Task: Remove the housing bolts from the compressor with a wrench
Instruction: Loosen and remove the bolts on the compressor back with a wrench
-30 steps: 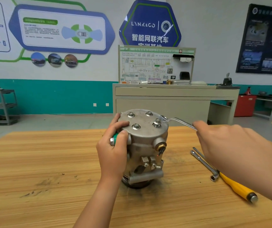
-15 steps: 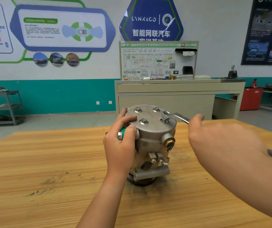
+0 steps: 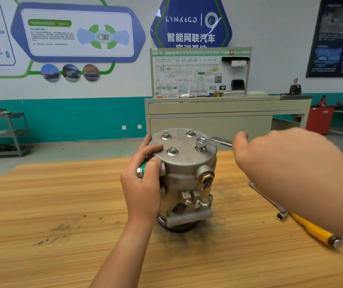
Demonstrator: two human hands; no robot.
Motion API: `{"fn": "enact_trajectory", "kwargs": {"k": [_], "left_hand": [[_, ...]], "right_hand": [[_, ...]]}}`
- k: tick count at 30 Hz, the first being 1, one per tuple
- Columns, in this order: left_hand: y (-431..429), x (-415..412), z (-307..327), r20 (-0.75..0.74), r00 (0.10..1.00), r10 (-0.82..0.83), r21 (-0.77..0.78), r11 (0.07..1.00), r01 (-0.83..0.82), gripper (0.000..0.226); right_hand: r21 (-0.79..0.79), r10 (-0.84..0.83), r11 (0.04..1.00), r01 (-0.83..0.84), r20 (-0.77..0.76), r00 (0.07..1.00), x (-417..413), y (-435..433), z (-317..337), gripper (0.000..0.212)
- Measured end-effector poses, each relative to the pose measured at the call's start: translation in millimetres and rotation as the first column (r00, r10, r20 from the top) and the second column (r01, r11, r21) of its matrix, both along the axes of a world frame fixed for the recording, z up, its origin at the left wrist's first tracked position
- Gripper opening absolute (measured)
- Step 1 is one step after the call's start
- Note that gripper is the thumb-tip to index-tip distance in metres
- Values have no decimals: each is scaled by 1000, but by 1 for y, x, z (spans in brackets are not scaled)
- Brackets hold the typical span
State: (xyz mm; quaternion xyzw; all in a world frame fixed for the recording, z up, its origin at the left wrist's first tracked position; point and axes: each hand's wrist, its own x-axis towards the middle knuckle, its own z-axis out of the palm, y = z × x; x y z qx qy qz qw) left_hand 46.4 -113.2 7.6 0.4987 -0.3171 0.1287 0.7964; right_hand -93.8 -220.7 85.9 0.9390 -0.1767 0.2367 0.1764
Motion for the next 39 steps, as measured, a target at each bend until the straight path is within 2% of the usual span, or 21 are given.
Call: {"fn": "enact_trajectory", "kwargs": {"k": [3, 5, 7, 9, 11, 12, 14, 16, 20, 22, 24, 26, 29, 31, 32, 34, 37, 39], "left_hand": [[3, -3, -1, 15, 1000, 24, 13, 1000, -24, 26], [3, 0, -3, 17, 1000, 19, 18, 1000, -20, 26], [1, 0, -2, 13, 1000, 8, 19, 1000, -8, 25], [-4, -3, 0, 14, 1000, 15, 11, 1000, -15, 24], [-11, -5, 4, 13, 1000, -2, 5, 1000, 2, 23], [-14, -7, 6, 9, 1000, -13, 21, 1000, 13, 22], [-21, -7, 10, 25, 1000, -14, 75, 997, 12, 21], [-27, -7, 14, 29, 999, -17, 115, 993, 13, 22], [-32, -3, 21, 10, 1000, -27, 107, 994, 26, 22], [-32, 0, 22, 7, 1000, -25, 96, 995, 24, 22], [-32, 0, 23, 12, 1000, -21, 83, 996, 20, 23], [-31, 0, 23, 23, 1000, -19, 80, 997, 17, 23], [-29, 2, 21, 35, 999, -29, 80, 996, 26, 24], [-29, 4, 21, 45, 999, -30, 86, 996, 26, 24], [-29, 4, 21, 46, 999, -28, 92, 995, 23, 24], [-30, 4, 21, 53, 998, -21, 101, 995, 15, 24], [-31, 4, 22, 51, 999, -16, 116, 993, 10, 24], [-32, 3, 23, 53, 999, -6, 126, 992, -1, 23]], "right_hand": [[-62, 20, 998, -21, -24, 1000, -7, -3, 10, 8], [-183, 13, 983, -26, -71, 997, -14, -6, 5, 5], [-281, 10, 959, -31, -74, 997, -19, -14, -4, 27], [-350, 110, 932, -91, 34, 993, -21, -29, -5, 39], [-454, 111, 887, -90, 20, 994, -12, -55, -6, 31], [-486, 65, 871, -74, -35, 997, -4, -67, -6, 28], [-435, 38, 897, -73, -89, 995, 17, -93, -2, 37], [-365, 80, 923, -121, -124, 989, 42, -108, 8, 33], [-283, 264, 915, -288, -120, 957, 86, -112, 27, 34], [-280, 384, 874, -396, -100, 918, 95, -104, 31, 35], [-317, 494, 822, -473, -18, 869, 98, -99, 29, 32], [-236, 537, 837, -493, 183, 823, 99, -92, 20, 30], [77, 382, 862, -502, 554, 740, 95, -82, 6, 26], [203, 281, 811, -548, 687, 670, 83, -76, 10, 22], [225, 269, 791, -569, 707, 654, 74, -75, 13, 20], [217, 311, 812, -542, 624, 717, 54, -76, 16, 21], [90, 278, 947, -307, 248, 928, 24, -77, 8, 31], [0, 185, 982, -186, 108, 977, 9, -77, 3, 35]]}}
